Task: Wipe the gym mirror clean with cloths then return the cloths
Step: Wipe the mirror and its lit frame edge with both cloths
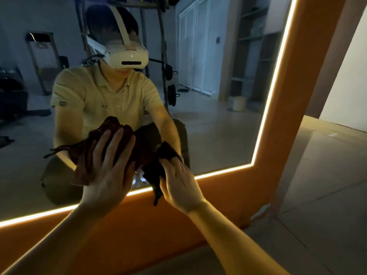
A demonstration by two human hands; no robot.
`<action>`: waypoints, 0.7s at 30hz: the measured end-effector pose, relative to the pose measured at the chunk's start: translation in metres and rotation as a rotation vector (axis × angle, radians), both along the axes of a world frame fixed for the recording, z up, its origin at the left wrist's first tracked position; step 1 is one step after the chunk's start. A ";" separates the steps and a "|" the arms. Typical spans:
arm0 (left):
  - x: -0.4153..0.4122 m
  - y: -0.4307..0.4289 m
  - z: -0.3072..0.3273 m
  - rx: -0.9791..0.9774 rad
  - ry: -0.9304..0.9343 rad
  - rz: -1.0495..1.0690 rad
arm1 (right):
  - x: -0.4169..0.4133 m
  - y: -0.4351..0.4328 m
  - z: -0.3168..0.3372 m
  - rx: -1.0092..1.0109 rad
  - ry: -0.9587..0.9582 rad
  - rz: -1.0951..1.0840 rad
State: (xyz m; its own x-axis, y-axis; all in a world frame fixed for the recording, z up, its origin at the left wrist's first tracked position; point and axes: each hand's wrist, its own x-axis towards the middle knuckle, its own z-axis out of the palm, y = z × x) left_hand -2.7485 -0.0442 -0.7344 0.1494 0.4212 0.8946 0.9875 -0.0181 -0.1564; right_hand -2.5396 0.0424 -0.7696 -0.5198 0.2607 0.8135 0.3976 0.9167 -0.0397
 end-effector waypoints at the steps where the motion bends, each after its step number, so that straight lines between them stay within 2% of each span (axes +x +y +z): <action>1: -0.001 0.001 0.000 0.007 0.004 0.002 | 0.011 0.009 0.009 -0.042 0.046 -0.006; 3: -0.002 0.001 0.000 0.013 0.009 -0.005 | 0.035 0.031 0.027 -0.224 0.293 -0.098; 7: 0.001 -0.001 0.000 0.034 0.020 -0.038 | 0.097 0.084 0.041 -0.525 0.927 -0.372; 9: 0.004 -0.001 0.000 0.040 0.011 -0.039 | 0.117 0.098 0.041 -0.653 1.072 -0.449; 11: 0.005 -0.001 0.000 0.042 0.010 -0.029 | 0.108 0.095 0.042 -0.688 1.104 -0.544; 13: 0.004 -0.001 0.001 0.044 0.018 -0.024 | 0.075 0.081 0.056 -0.557 1.051 -0.555; 16: 0.002 0.002 0.001 0.037 0.018 -0.022 | 0.019 0.046 0.068 -0.273 0.835 -0.350; 18: 0.002 0.003 -0.002 0.039 0.021 -0.013 | -0.013 0.012 0.051 -0.146 0.578 -0.172; 21: 0.003 0.005 -0.003 0.041 0.033 -0.028 | -0.028 -0.006 0.007 0.105 0.057 -0.020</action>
